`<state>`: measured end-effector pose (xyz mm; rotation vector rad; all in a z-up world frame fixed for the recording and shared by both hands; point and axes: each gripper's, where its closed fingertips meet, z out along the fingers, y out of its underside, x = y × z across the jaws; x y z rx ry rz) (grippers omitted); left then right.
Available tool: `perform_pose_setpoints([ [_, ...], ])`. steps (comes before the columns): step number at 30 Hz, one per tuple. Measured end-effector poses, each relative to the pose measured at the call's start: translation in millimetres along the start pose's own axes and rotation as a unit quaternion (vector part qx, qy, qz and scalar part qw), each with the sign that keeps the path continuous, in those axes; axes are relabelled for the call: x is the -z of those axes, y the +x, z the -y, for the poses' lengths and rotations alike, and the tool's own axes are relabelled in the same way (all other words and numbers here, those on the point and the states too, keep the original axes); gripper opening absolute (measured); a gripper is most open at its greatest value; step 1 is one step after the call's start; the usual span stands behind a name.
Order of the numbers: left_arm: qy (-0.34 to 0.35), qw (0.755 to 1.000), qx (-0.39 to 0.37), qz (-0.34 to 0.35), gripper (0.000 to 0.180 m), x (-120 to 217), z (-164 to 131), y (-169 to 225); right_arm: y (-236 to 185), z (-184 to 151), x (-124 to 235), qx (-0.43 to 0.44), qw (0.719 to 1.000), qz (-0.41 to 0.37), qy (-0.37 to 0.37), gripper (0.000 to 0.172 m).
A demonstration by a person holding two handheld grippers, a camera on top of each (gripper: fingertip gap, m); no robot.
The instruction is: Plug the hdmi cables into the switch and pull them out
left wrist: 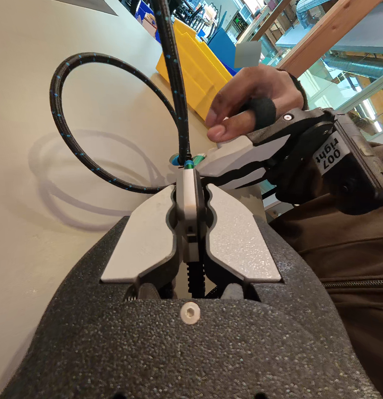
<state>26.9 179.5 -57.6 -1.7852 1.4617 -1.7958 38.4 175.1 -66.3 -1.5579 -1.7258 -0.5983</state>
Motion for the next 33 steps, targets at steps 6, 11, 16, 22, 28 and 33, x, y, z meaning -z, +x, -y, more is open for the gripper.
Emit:
perform_pose_setpoints([
  [6, 0.000, 1.000, 0.014, 0.001, 0.023, 2, 0, -4, 2, -12, 1, 0.006, 1.000, 0.014, -0.018, 0.020],
  [11, 0.001, 1.000, 0.015, -0.005, 0.023, 2, 1, -1, 0, -21, 9, 0.000, 0.999, 0.031, -0.011, 0.025],
  [16, -0.004, 1.000, 0.011, -0.014, 0.023, -1, -1, 4, 3, -6, 7, 0.032, 0.999, 0.025, 0.004, 0.028],
  [22, -0.018, 1.000, -0.004, -0.010, 0.023, -2, -4, 6, -1, -5, 6, 0.049, 0.996, 0.071, 0.002, 0.030],
  [28, -0.018, 1.000, -0.008, -0.024, 0.023, -1, -3, 14, -3, -11, 11, 0.085, 0.991, 0.106, -0.015, 0.029],
  [33, -0.025, 0.999, -0.021, -0.024, 0.023, -2, -4, 18, -7, -13, 8, 0.094, 0.987, 0.129, -0.036, 0.022],
])
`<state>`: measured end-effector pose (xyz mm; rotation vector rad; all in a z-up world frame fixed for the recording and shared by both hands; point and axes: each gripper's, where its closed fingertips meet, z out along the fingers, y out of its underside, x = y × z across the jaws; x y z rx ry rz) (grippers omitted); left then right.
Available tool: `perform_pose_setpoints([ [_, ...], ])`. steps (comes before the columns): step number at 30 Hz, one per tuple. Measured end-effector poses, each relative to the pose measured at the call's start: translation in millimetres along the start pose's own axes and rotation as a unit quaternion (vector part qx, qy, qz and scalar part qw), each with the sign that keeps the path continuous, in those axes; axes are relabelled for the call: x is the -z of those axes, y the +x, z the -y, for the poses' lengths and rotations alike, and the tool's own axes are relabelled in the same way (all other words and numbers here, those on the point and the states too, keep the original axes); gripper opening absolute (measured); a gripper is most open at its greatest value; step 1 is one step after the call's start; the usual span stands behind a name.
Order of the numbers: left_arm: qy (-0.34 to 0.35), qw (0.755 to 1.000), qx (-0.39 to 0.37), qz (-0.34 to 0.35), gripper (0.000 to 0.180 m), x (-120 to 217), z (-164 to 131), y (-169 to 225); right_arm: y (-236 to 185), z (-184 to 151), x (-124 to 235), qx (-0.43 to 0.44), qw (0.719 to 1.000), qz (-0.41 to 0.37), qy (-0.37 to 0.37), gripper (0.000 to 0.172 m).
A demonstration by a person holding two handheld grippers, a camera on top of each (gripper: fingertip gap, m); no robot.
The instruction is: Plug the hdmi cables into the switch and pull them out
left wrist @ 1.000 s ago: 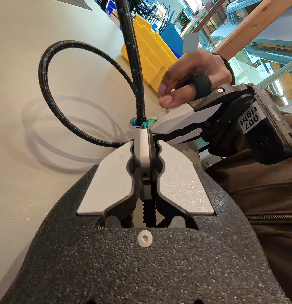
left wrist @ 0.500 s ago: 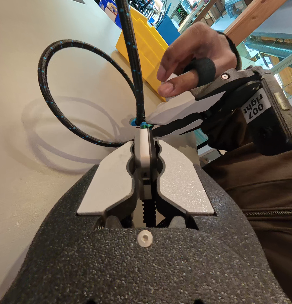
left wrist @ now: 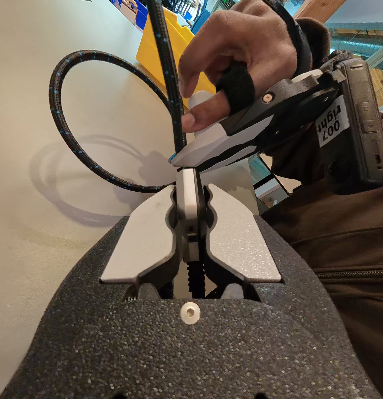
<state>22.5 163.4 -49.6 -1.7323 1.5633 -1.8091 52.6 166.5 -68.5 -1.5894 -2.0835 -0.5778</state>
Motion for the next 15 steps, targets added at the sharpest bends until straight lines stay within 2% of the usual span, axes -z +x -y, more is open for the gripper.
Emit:
perform_pose_setpoints([
  [5, -0.003, 1.000, 0.001, 0.008, 0.023, 3, -1, -4, 4, 0, -5, -0.005, 1.000, -0.018, -0.023, 0.020],
  [9, -0.020, 0.999, -0.026, 0.029, 0.024, 7, -3, -6, 8, 0, -11, -0.025, 0.997, -0.062, -0.030, 0.019],
  [12, -0.063, 0.996, -0.051, 0.045, 0.033, 8, -15, -6, 7, 2, -17, -0.059, 0.993, -0.098, -0.019, 0.018],
  [15, -0.128, 0.984, -0.084, 0.092, 0.034, 7, -33, -16, 4, 3, -20, -0.084, 0.988, -0.126, -0.013, 0.018],
])
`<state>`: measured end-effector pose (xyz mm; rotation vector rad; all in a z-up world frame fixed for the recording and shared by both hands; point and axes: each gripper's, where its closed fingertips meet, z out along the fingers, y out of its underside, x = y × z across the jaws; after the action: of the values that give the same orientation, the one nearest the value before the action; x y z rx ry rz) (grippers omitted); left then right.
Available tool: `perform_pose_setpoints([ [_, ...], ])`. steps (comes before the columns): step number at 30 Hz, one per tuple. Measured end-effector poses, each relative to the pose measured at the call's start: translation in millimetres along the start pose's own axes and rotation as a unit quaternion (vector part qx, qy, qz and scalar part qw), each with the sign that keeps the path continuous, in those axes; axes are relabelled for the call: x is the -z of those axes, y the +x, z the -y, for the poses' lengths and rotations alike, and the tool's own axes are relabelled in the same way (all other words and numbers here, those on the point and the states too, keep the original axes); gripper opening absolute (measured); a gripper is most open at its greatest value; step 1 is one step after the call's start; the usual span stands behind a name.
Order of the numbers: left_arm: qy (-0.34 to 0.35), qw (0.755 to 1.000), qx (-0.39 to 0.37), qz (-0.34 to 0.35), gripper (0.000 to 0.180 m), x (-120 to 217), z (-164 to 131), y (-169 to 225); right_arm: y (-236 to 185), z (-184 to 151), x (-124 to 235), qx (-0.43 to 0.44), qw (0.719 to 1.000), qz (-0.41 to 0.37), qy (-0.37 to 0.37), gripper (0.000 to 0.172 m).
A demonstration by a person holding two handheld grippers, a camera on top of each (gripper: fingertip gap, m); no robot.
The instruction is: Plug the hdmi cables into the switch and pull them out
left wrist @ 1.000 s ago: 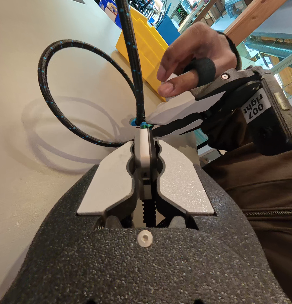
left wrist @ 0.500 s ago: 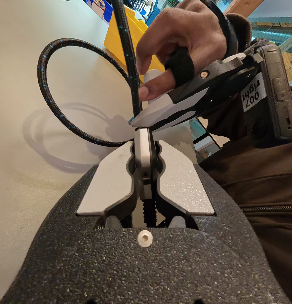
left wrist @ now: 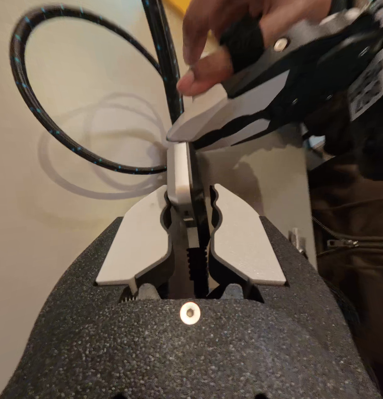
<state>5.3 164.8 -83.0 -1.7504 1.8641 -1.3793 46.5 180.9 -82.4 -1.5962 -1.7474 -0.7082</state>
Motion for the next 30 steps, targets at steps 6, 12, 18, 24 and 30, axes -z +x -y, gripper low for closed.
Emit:
perform_pose_setpoints([
  [6, -0.043, 0.999, -0.024, -0.009, 0.026, -9, -13, 6, -9, 6, 0, 0.013, 0.999, -0.030, 0.004, 0.018],
  [12, -0.060, 0.996, -0.021, -0.063, 0.025, -10, -20, 20, -18, 15, 13, 0.047, 0.997, -0.038, 0.051, 0.018],
  [18, -0.039, 0.996, 0.001, -0.077, 0.024, -17, -12, 23, -16, 3, 22, -0.004, 0.997, -0.059, 0.050, 0.015],
  [24, -0.022, 0.998, 0.021, -0.061, 0.024, 7, -14, 1, -14, -75, 28, -0.059, 0.996, -0.072, -0.013, 0.010],
  [30, -0.045, 0.993, 0.019, -0.105, 0.024, -6, -21, 15, -17, -60, 25, -0.042, 0.996, -0.079, 0.004, 0.010],
])
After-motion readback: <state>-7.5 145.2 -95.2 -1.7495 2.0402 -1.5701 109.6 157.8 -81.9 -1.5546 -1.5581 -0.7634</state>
